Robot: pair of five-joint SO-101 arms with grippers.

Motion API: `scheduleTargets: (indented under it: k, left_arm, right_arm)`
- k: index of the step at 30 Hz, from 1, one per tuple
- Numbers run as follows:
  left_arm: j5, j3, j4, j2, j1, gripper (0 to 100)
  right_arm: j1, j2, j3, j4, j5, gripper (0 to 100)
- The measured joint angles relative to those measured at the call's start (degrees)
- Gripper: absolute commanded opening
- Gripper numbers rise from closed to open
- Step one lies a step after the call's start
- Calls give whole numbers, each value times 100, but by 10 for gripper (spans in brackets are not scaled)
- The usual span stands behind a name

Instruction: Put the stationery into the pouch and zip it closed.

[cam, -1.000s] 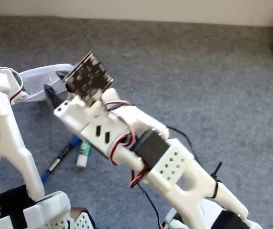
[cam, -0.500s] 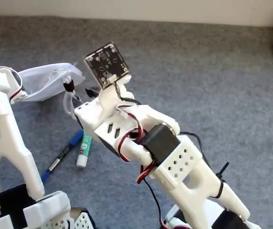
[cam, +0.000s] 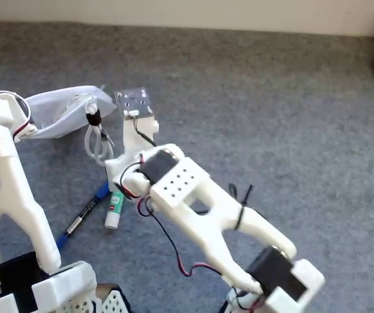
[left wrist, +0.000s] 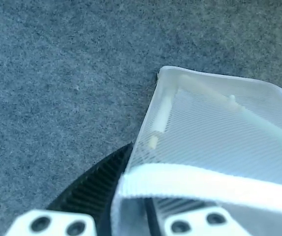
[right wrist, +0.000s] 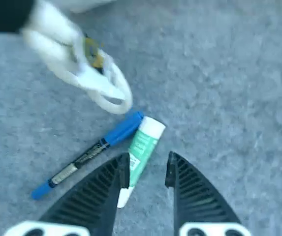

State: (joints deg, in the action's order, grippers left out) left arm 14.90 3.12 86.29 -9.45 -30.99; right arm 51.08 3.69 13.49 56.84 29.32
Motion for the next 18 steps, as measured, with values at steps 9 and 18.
scheduleTargets:
  k: [9,18]
  left_arm:
    - [0,0,-18,0,0,7]
    - [0,0,-18,0,0,7]
  right_arm:
    - [0,-1169,-607,-9,615,122]
    - [0,-2145,-1301,-9,668,122]
